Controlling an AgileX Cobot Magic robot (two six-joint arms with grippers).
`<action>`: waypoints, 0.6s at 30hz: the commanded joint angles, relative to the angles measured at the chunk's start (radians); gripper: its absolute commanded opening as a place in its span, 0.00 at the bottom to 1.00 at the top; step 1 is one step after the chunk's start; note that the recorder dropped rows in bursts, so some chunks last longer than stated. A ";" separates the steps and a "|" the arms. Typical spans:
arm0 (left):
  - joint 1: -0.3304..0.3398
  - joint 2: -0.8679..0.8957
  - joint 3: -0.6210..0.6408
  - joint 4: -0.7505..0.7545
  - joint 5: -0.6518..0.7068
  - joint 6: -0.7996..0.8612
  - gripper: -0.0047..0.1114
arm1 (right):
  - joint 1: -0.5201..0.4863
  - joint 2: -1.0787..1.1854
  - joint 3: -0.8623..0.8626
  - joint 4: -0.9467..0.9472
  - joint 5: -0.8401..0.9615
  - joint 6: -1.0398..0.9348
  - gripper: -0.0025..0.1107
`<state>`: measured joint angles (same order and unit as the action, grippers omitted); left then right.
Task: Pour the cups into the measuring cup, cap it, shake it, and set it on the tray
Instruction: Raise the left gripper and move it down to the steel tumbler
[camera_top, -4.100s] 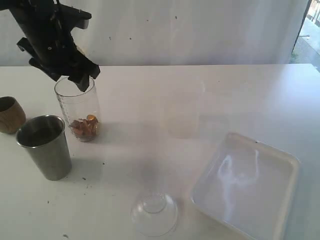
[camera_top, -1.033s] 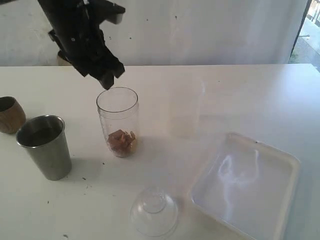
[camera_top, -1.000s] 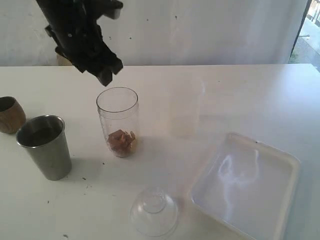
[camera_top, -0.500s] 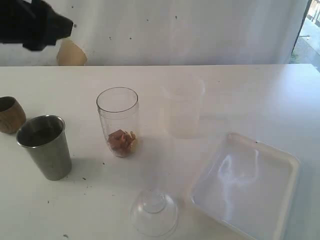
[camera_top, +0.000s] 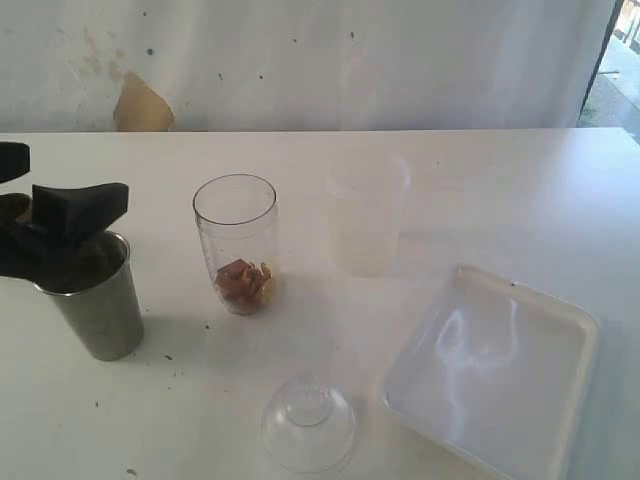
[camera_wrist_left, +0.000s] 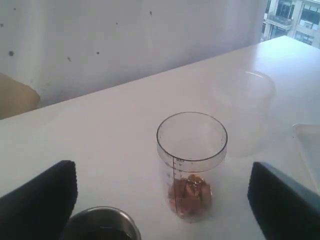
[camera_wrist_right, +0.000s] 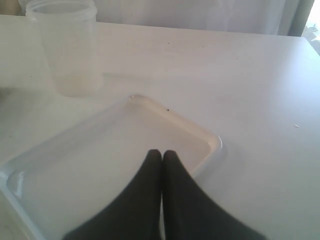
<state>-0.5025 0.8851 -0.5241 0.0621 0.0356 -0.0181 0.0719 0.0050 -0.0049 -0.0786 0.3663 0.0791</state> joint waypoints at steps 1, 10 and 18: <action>0.001 -0.005 0.006 -0.008 -0.070 0.041 0.87 | -0.003 -0.005 0.005 -0.002 -0.015 0.004 0.02; 0.001 -0.011 0.138 -0.021 -0.160 -0.011 0.95 | -0.003 -0.005 0.005 -0.002 -0.015 0.004 0.02; 0.001 0.033 0.472 -0.271 -0.704 0.083 0.95 | -0.003 -0.005 0.005 -0.002 -0.015 0.004 0.02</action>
<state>-0.5025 0.8968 -0.1244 -0.0615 -0.5303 0.0000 0.0719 0.0050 -0.0049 -0.0786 0.3663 0.0791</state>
